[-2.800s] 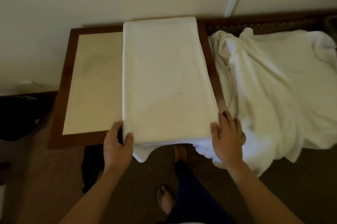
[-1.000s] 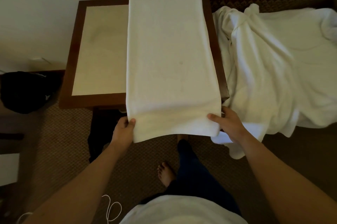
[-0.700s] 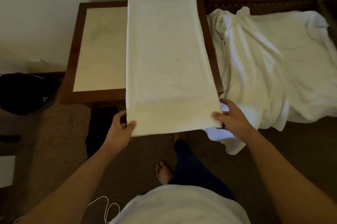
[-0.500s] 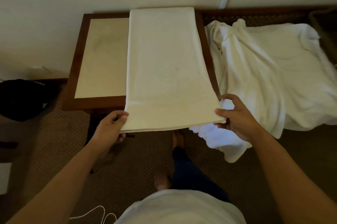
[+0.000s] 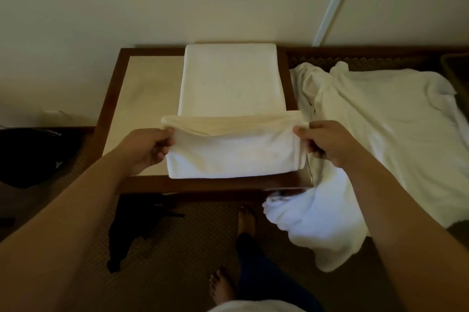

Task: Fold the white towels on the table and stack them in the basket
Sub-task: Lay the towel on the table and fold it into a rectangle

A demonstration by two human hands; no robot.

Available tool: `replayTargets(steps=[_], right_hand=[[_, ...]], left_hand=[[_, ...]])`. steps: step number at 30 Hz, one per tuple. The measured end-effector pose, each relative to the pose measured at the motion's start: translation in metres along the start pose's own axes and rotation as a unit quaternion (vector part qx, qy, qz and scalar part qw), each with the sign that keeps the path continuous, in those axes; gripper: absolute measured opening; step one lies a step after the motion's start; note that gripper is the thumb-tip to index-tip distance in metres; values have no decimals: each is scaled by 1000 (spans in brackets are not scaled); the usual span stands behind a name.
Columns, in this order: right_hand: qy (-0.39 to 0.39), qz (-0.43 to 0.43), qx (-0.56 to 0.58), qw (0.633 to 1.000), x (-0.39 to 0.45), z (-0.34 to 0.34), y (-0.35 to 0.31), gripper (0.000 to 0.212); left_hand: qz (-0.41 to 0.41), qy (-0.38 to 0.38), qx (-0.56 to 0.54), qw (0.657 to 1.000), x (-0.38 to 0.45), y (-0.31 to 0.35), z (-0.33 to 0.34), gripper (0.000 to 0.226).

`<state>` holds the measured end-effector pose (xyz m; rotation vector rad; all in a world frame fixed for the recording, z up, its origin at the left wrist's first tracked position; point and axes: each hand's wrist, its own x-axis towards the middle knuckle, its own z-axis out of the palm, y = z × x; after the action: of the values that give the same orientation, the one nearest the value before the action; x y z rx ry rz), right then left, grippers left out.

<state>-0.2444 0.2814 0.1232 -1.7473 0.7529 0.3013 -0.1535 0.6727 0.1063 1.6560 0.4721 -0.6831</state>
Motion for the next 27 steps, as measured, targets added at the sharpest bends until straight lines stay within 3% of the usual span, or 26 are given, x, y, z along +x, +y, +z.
replayTargets(steps=[3, 5, 9, 13, 17, 19, 23, 27], right_hand=[[44, -45, -32, 998, 46, 9, -28, 14], [60, -67, -34, 995, 78, 16, -41, 10], [28, -47, -82, 995, 131, 37, -35, 15], [49, -77, -131, 987, 145, 44, -20, 17], [104, -115, -30, 987, 155, 42, -23, 7], [120, -124, -33, 984, 169, 44, -28, 6], [111, -103, -84, 985, 191, 49, -38, 25], [127, -109, -71, 983, 193, 51, -36, 20]], left_hand=[[30, 73, 116, 990, 45, 27, 5, 34], [57, 107, 151, 981, 74, 40, 11, 31], [54, 95, 165, 980, 117, 44, 28, 27], [77, 151, 262, 950, 136, 38, 27, 27], [129, 193, 242, 942, 146, 53, 33, 23], [143, 204, 224, 942, 156, 61, 37, 22], [141, 209, 252, 934, 170, 60, 45, 24], [162, 228, 250, 927, 168, 55, 48, 22]])
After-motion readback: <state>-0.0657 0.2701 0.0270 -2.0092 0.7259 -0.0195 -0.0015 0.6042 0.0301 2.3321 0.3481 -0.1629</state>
